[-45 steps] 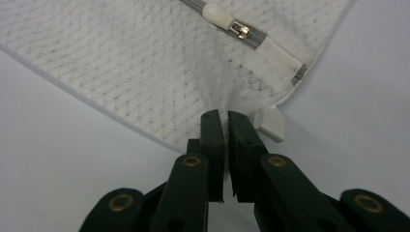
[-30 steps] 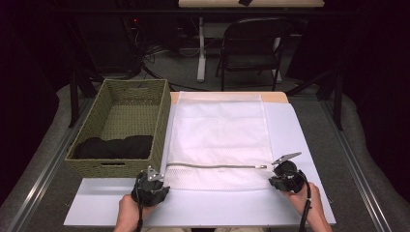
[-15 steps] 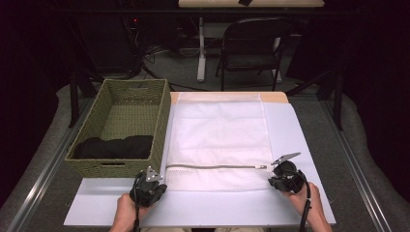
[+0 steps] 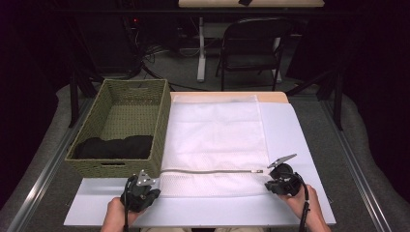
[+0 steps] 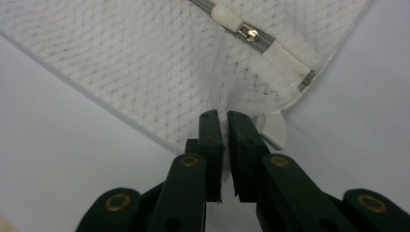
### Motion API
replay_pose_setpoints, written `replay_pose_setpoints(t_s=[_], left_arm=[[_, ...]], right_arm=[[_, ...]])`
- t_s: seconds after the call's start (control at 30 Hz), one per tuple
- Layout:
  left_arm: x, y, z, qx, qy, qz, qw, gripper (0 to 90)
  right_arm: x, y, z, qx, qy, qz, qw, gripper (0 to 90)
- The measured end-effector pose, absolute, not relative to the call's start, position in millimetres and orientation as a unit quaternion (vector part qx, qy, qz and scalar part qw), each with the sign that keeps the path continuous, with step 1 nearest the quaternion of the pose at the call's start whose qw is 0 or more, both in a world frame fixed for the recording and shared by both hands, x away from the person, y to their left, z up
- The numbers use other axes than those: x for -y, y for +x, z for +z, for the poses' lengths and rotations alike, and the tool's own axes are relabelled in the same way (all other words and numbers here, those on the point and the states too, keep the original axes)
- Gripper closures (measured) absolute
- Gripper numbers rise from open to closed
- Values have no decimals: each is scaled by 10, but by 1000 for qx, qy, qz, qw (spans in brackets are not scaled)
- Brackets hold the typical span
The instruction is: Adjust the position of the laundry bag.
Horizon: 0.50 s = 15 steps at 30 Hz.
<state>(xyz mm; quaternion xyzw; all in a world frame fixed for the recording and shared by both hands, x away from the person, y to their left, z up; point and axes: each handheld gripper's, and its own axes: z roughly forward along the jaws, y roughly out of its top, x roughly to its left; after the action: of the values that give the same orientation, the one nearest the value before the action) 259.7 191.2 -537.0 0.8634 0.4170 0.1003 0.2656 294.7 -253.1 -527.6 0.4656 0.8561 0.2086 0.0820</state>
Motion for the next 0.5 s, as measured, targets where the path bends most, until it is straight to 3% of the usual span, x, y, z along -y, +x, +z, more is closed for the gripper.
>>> replay_pose_setpoints(t_s=[0.5], left_arm=[[-2020, 2517, -5325, -407, 870, 88, 264, 894]], right_arm=[[2464, 2784, -5230, -864, 449, 214, 80, 843]])
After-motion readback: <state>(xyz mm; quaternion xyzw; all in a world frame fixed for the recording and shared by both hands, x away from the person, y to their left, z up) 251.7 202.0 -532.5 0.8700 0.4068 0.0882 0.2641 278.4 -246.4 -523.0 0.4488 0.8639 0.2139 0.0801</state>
